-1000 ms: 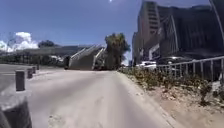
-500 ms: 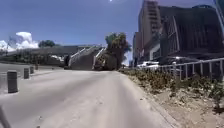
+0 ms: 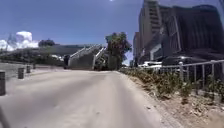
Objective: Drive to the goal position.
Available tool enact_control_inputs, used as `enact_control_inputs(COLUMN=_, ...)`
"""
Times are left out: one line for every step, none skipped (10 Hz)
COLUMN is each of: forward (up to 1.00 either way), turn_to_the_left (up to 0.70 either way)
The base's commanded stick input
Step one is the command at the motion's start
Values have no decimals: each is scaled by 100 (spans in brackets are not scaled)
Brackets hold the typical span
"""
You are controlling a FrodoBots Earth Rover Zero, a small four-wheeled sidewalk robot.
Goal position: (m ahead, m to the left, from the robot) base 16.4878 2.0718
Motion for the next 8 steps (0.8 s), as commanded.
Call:
enact_control_inputs(forward=70, turn_to_the_left=0)
enact_control_inputs(forward=70, turn_to_the_left=0)
enact_control_inputs(forward=70, turn_to_the_left=0)
enact_control_inputs(forward=70, turn_to_the_left=0)
enact_control_inputs(forward=70, turn_to_the_left=0)
enact_control_inputs(forward=70, turn_to_the_left=0)
enact_control_inputs(forward=70, turn_to_the_left=0)
enact_control_inputs(forward=51, turn_to_the_left=0)
